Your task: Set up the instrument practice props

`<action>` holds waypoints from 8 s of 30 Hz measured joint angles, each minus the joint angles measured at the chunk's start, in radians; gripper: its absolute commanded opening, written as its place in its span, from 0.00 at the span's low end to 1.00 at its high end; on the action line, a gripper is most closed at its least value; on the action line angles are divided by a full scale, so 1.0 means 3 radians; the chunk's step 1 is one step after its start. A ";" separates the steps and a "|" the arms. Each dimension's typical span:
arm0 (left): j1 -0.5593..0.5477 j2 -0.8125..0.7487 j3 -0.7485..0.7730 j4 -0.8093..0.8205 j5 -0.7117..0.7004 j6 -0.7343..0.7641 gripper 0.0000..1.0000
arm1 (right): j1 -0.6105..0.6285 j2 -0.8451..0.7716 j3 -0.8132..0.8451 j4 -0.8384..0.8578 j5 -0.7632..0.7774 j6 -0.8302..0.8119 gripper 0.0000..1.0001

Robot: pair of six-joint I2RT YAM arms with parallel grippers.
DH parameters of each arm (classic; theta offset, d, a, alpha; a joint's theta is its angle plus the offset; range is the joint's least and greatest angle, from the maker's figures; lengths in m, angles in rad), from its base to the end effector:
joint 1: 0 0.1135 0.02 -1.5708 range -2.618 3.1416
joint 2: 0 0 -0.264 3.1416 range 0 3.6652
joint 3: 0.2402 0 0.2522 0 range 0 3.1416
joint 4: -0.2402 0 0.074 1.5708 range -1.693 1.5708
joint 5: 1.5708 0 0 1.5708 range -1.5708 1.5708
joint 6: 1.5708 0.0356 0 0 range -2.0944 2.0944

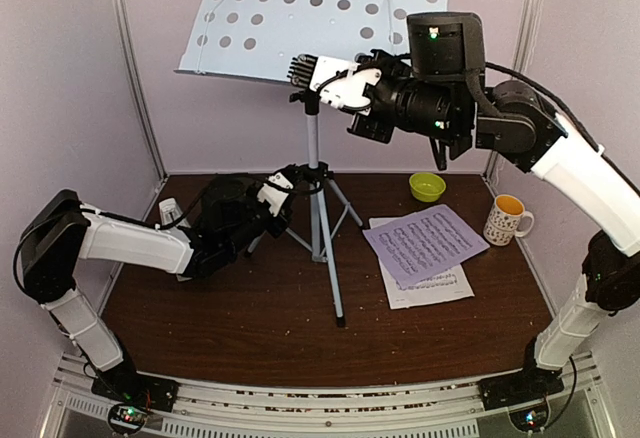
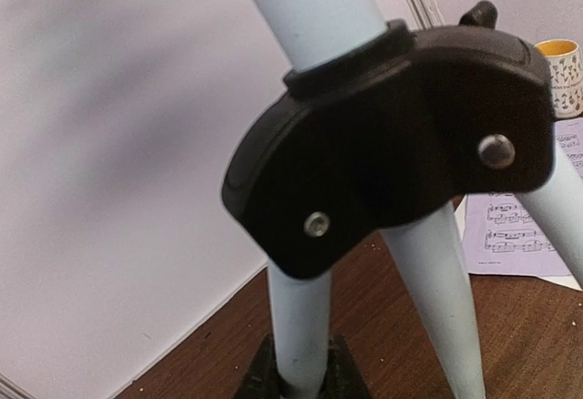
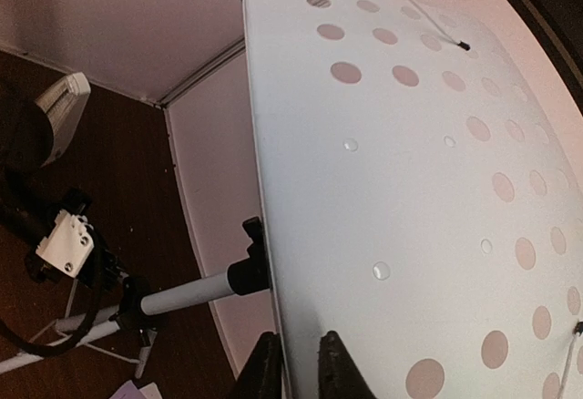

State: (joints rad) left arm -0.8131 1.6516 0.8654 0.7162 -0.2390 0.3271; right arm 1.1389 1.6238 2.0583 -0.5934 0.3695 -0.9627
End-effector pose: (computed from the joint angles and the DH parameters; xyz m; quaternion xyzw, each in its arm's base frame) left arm 0.2571 -0.2595 0.2381 0.3235 0.6552 -0.0783 0.6782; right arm 0.1526 0.3005 0.5177 -0.5899 0.4751 -0.0831 0.6475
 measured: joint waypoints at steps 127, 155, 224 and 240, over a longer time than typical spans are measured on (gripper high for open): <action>-0.0275 -0.0113 -0.0289 0.0355 -0.1246 -0.0407 0.00 | -0.0641 0.0474 -0.2989 0.2822 -0.0997 0.3417 0.00; 0.0253 -0.0179 -0.0015 -0.0238 -0.0080 -0.0192 0.00 | -0.0988 0.0640 -0.2589 0.2413 -0.1503 0.3056 0.00; 0.0884 -0.0252 -0.0121 -0.2019 0.1167 -0.0570 0.00 | -0.1218 0.0595 -0.3309 0.2438 -0.2136 0.2995 0.00; 0.1007 0.0078 0.0244 -0.2061 0.1203 -0.0544 0.03 | -0.1011 0.0867 -0.2894 0.2288 -0.1700 0.3391 0.00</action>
State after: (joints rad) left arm -0.5110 1.6749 0.9386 0.0978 0.1219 0.1638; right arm 0.8356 1.8839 1.1900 0.0929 -0.1406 0.0547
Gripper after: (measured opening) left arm 0.116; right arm 0.122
